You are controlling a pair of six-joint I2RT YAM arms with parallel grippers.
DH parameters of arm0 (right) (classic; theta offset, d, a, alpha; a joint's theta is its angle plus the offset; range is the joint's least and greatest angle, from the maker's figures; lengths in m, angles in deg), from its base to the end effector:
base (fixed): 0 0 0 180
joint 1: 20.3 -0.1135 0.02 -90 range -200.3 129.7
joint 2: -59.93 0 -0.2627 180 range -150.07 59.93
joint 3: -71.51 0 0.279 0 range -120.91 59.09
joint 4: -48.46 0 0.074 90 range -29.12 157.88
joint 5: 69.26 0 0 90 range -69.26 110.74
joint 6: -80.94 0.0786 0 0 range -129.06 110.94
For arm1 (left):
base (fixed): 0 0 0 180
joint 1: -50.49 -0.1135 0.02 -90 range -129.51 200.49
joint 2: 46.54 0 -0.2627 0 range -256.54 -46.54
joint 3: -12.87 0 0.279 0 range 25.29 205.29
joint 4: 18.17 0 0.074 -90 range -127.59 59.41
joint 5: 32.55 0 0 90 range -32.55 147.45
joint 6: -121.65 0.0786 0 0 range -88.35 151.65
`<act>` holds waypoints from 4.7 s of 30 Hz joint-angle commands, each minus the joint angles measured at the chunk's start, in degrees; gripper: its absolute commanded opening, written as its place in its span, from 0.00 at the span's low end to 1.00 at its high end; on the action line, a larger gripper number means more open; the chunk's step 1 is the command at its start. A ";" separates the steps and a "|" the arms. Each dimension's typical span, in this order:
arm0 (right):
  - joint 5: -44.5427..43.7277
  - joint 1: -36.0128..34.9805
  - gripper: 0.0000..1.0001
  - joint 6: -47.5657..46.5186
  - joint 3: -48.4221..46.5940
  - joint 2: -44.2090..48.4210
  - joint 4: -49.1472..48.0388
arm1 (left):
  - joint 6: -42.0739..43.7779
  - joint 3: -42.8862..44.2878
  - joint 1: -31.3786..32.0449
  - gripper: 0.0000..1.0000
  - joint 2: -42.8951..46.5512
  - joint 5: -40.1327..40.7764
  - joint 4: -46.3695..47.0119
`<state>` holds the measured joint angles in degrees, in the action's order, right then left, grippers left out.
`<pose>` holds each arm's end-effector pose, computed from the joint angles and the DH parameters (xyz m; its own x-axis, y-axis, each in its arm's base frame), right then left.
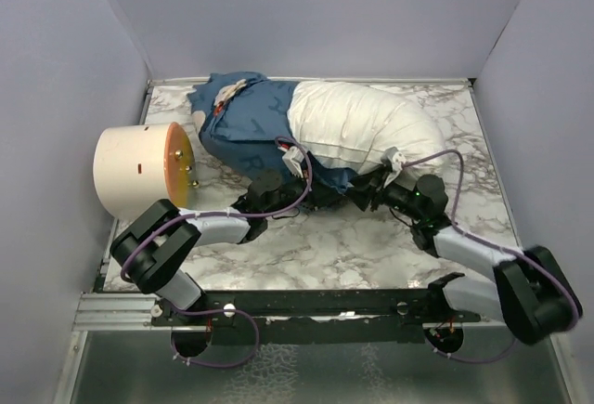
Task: Put the pillow into the pillowcase
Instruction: Stuff the pillow into the pillowcase.
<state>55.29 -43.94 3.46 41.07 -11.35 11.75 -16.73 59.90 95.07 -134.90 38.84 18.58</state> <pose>0.2433 0.1552 0.1699 -0.2483 0.0862 -0.9648 -0.8140 0.5214 0.2561 0.2459 -0.2776 0.1800 -0.7044 -0.3005 -0.6430 0.5498 0.3419 -0.7621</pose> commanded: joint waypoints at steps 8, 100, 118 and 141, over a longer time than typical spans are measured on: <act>4.73 -0.17 0.82 -9.96 -27.69 26.19 43.71 | -2.23 -0.29 0.15 0.00 -1.91 -7.24 12.00; 5.54 -8.44 0.33 2.21 -0.15 5.07 2.14 | 10.17 -1.53 -5.91 0.00 5.84 -10.93 -23.20; -21.14 -8.40 0.77 -5.48 -35.83 -13.63 41.08 | 17.88 -7.31 -5.80 0.00 11.94 -9.60 -22.45; -14.47 -8.45 0.01 -0.53 -22.74 -15.90 29.44 | 31.99 45.27 -13.59 0.64 7.95 22.42 -75.33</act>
<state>38.37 -52.11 1.25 14.14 -25.01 29.50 10.46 95.70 81.58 -114.88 48.37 -41.05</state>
